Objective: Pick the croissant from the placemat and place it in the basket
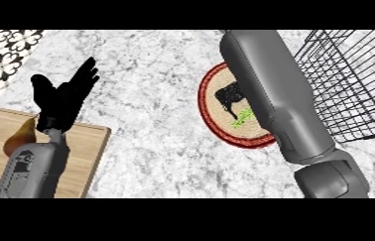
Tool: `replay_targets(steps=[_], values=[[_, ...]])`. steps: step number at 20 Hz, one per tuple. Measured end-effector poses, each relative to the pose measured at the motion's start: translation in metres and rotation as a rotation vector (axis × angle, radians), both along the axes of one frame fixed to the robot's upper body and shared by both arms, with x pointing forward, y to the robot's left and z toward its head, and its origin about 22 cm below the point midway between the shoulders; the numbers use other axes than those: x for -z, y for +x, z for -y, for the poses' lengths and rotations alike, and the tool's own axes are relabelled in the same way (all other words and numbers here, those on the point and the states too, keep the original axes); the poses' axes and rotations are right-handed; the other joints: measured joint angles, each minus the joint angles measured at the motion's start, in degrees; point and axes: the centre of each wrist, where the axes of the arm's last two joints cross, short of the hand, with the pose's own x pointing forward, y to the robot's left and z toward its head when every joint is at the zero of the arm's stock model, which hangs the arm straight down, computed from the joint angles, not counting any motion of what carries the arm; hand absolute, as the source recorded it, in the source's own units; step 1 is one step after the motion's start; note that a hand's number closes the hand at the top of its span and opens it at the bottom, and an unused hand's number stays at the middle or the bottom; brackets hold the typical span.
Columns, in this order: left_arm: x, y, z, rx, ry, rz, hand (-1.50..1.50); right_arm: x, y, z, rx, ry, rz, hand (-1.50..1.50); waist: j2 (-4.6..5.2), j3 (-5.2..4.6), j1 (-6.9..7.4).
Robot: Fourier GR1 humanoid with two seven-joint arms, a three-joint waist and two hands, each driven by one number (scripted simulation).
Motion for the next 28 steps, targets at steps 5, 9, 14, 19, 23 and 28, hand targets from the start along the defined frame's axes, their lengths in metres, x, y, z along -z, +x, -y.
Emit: replay_targets(steps=[5, 9, 14, 19, 23, 28], values=[[0.001, 0.001, -0.003, -0.010, -0.003, -0.001, 0.00, -0.031, 0.012, 0.009, 0.081, -0.041, 0.037, 1.50, 0.21, 0.02, -0.63], [0.003, 0.000, -0.005, -0.020, -0.001, 0.001, 0.00, -0.049, 0.019, 0.022, 0.146, -0.070, 0.061, 1.50, 0.26, 0.04, -0.94], [0.001, 0.000, -0.010, -0.032, 0.002, 0.003, 0.00, -0.061, 0.029, 0.049, 0.260, -0.107, 0.040, 1.50, 0.12, 0.08, -1.71], [0.004, -0.004, -0.013, -0.044, -0.003, -0.003, 0.00, -0.056, 0.036, 0.076, 0.352, -0.136, 0.008, 1.50, -0.16, 0.16, -2.55], [0.008, -0.007, -0.019, -0.053, -0.010, -0.011, 0.00, -0.049, 0.038, 0.088, 0.388, -0.142, -0.009, 1.50, -0.30, 0.21, -3.17], [0.014, -0.015, -0.029, -0.069, -0.005, -0.019, 0.00, -0.027, 0.041, 0.103, 0.409, -0.145, -0.039, 1.50, -0.72, 0.25, -4.11]])
